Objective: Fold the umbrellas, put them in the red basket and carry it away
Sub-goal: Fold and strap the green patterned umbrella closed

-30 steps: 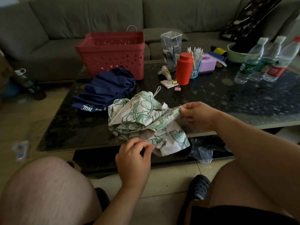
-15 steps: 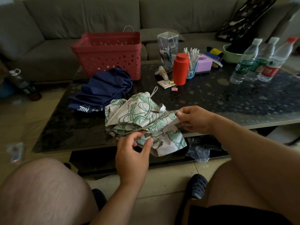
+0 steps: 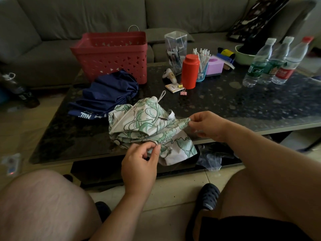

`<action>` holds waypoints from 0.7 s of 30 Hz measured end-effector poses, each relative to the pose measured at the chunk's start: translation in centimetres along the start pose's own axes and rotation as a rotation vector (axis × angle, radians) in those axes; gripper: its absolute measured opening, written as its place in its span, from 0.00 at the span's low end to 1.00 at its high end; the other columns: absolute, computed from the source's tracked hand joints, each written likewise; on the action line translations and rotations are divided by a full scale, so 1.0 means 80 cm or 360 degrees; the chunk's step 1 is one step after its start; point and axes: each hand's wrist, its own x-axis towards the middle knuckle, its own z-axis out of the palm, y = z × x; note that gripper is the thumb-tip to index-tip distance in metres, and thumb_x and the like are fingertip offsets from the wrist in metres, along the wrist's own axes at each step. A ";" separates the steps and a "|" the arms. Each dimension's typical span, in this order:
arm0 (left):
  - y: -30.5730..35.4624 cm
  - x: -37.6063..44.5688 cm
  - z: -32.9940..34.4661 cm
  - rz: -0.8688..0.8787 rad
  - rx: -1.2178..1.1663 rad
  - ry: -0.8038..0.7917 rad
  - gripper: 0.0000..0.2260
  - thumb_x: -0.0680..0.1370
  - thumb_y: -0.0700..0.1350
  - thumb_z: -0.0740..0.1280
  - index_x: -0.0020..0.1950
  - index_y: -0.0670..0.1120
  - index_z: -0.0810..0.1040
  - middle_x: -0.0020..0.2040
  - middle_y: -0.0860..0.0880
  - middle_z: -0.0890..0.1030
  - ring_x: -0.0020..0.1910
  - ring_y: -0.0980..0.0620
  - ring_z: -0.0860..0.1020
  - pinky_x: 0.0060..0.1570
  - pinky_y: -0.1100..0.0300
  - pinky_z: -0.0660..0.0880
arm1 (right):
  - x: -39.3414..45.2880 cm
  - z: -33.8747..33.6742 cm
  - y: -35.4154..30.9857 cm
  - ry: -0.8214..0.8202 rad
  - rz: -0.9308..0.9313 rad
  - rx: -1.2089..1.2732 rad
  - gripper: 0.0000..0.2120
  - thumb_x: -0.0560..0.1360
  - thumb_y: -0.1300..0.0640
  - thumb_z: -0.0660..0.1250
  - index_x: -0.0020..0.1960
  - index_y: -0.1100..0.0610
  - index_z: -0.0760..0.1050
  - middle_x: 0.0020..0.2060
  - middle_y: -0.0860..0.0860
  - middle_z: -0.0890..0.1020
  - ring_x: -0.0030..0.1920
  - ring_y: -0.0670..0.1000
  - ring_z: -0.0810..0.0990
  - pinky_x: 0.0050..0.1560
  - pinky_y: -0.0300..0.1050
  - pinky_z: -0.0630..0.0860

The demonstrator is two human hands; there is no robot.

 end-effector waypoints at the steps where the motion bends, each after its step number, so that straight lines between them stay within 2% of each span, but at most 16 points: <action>1: -0.001 -0.003 -0.001 -0.0011 -0.0031 -0.0019 0.03 0.79 0.52 0.75 0.47 0.54 0.85 0.38 0.55 0.75 0.39 0.57 0.75 0.34 0.70 0.68 | 0.001 0.003 0.002 0.0138 -0.0037 -0.0027 0.07 0.83 0.60 0.68 0.48 0.56 0.83 0.33 0.48 0.84 0.34 0.46 0.80 0.34 0.39 0.77; 3: -0.006 -0.014 0.000 -0.0139 -0.0179 -0.0070 0.05 0.79 0.53 0.74 0.44 0.55 0.83 0.36 0.54 0.75 0.37 0.54 0.75 0.35 0.66 0.71 | 0.001 0.009 0.009 0.0328 -0.0083 -0.0099 0.03 0.82 0.58 0.70 0.52 0.56 0.83 0.36 0.49 0.84 0.34 0.47 0.80 0.32 0.39 0.76; 5: -0.010 -0.032 0.004 -0.0366 -0.0344 -0.0159 0.05 0.79 0.53 0.74 0.44 0.55 0.83 0.35 0.51 0.77 0.36 0.53 0.76 0.35 0.59 0.75 | -0.002 0.007 0.019 0.0383 -0.0037 -0.0173 0.07 0.79 0.56 0.74 0.56 0.55 0.81 0.42 0.52 0.84 0.34 0.50 0.81 0.31 0.40 0.76; 6: -0.012 -0.043 0.007 -0.0477 -0.0391 -0.0204 0.05 0.79 0.53 0.73 0.45 0.55 0.83 0.36 0.50 0.77 0.36 0.52 0.77 0.36 0.56 0.75 | -0.006 0.004 0.024 0.0376 0.0032 -0.0231 0.08 0.78 0.55 0.75 0.55 0.56 0.81 0.41 0.54 0.83 0.32 0.51 0.81 0.30 0.40 0.76; 8: -0.018 -0.060 0.016 -0.0666 -0.0449 -0.0281 0.01 0.80 0.50 0.73 0.50 0.54 0.84 0.36 0.48 0.77 0.36 0.52 0.76 0.38 0.55 0.74 | -0.016 -0.004 0.032 0.0257 0.0218 -0.0481 0.08 0.80 0.54 0.73 0.51 0.59 0.82 0.35 0.54 0.83 0.28 0.52 0.79 0.30 0.42 0.75; 9: -0.020 -0.065 0.021 -0.0739 -0.0465 -0.0313 0.03 0.81 0.49 0.73 0.53 0.53 0.85 0.36 0.50 0.76 0.35 0.53 0.75 0.38 0.56 0.74 | -0.022 -0.005 0.035 0.0152 0.0319 -0.0614 0.09 0.81 0.53 0.71 0.51 0.59 0.82 0.35 0.54 0.84 0.28 0.52 0.79 0.31 0.44 0.76; 11: -0.018 -0.068 0.030 -0.0832 -0.0489 -0.0358 0.07 0.81 0.48 0.73 0.58 0.51 0.85 0.35 0.53 0.74 0.34 0.55 0.73 0.39 0.57 0.73 | -0.031 0.000 0.038 -0.0044 0.0472 -0.0713 0.09 0.82 0.51 0.69 0.55 0.55 0.83 0.43 0.54 0.87 0.35 0.53 0.84 0.39 0.48 0.82; 14: -0.009 -0.066 0.038 -0.0887 -0.0549 -0.0362 0.09 0.81 0.50 0.72 0.60 0.53 0.83 0.36 0.52 0.73 0.33 0.55 0.72 0.37 0.56 0.71 | -0.034 0.011 0.038 -0.0086 0.0486 -0.0512 0.08 0.82 0.52 0.69 0.58 0.54 0.82 0.53 0.54 0.86 0.46 0.57 0.89 0.47 0.58 0.86; 17: -0.001 -0.063 0.040 -0.0934 -0.0643 -0.0291 0.15 0.80 0.53 0.73 0.67 0.58 0.77 0.40 0.51 0.75 0.36 0.54 0.75 0.40 0.56 0.73 | -0.036 0.009 0.037 -0.0044 0.0441 -0.0240 0.06 0.80 0.55 0.72 0.56 0.55 0.81 0.52 0.55 0.85 0.48 0.58 0.89 0.50 0.63 0.85; 19: 0.001 -0.059 0.041 -0.0960 -0.0679 -0.0247 0.20 0.80 0.53 0.73 0.72 0.53 0.77 0.41 0.50 0.76 0.37 0.54 0.75 0.40 0.57 0.74 | -0.038 0.004 0.038 -0.0097 0.0428 -0.0159 0.06 0.80 0.56 0.73 0.55 0.55 0.81 0.52 0.54 0.85 0.50 0.58 0.88 0.53 0.64 0.84; 21: 0.003 -0.053 0.043 -0.0966 -0.0718 -0.0185 0.18 0.81 0.54 0.72 0.69 0.50 0.79 0.42 0.50 0.79 0.36 0.58 0.77 0.38 0.62 0.74 | -0.038 0.003 0.040 -0.0142 0.0421 -0.0085 0.04 0.80 0.57 0.73 0.54 0.55 0.80 0.51 0.54 0.84 0.53 0.59 0.88 0.55 0.62 0.84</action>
